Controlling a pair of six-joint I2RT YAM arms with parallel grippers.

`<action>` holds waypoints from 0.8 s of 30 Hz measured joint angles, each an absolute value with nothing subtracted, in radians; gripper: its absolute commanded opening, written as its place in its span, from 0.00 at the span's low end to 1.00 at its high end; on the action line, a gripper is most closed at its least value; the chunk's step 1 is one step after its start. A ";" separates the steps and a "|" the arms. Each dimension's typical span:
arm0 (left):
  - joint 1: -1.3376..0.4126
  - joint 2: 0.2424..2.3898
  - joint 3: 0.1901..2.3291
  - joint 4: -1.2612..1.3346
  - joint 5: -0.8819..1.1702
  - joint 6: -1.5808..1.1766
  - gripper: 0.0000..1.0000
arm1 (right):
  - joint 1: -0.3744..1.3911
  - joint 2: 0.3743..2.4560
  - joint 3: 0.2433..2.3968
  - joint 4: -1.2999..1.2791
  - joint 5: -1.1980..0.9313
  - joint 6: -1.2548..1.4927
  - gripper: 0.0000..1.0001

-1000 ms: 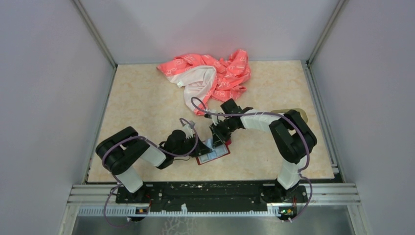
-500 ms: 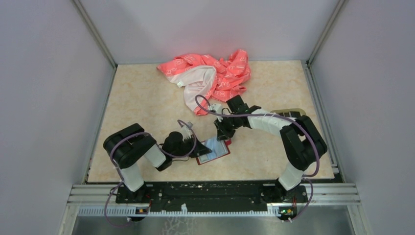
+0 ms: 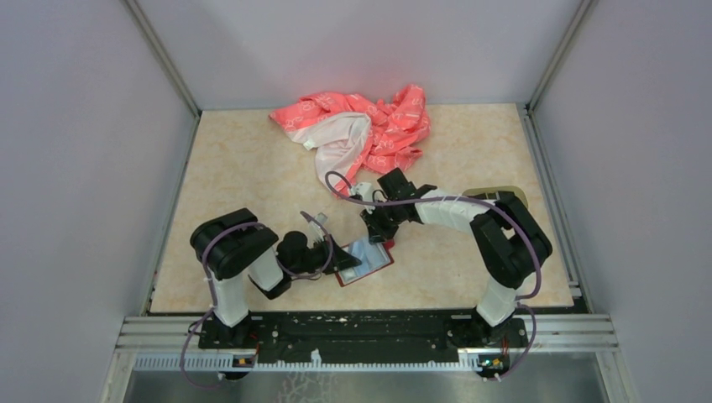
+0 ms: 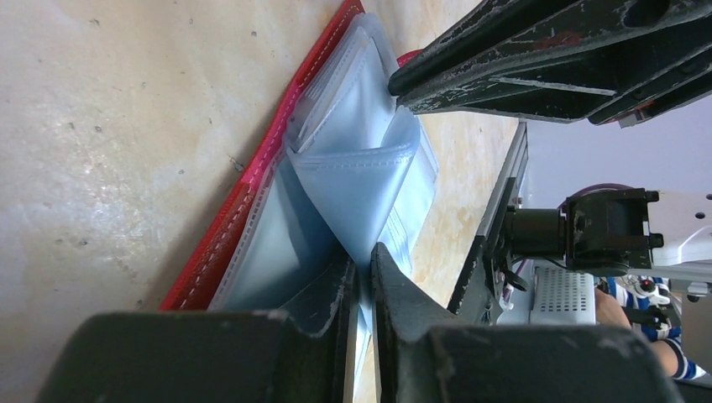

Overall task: Put the credit cards into the card holder
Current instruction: Open the card holder at the center of the board.

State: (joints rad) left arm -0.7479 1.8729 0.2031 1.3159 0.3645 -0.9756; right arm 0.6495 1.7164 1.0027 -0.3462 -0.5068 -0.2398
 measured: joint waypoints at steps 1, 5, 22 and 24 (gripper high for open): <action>-0.746 1.882 0.199 1.332 0.367 -0.976 0.16 | 0.653 1.716 1.003 -0.344 -0.497 -0.242 0.08; -0.744 1.921 0.189 1.397 0.377 -0.984 0.16 | 0.661 1.702 1.002 -0.344 -0.482 -0.250 0.09; -0.737 1.989 0.169 1.504 0.422 -1.032 0.16 | 0.679 1.702 1.004 -0.360 -0.482 -0.280 0.23; -0.737 1.990 0.169 1.505 0.422 -1.034 0.16 | 0.678 1.694 1.003 -0.362 -0.489 -0.289 0.17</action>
State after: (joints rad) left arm -0.7368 1.9896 0.1688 1.5047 0.4225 -1.0344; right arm 0.6785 1.6943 1.0027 -0.3618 -0.4892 -0.2886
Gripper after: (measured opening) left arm 0.161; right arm 0.239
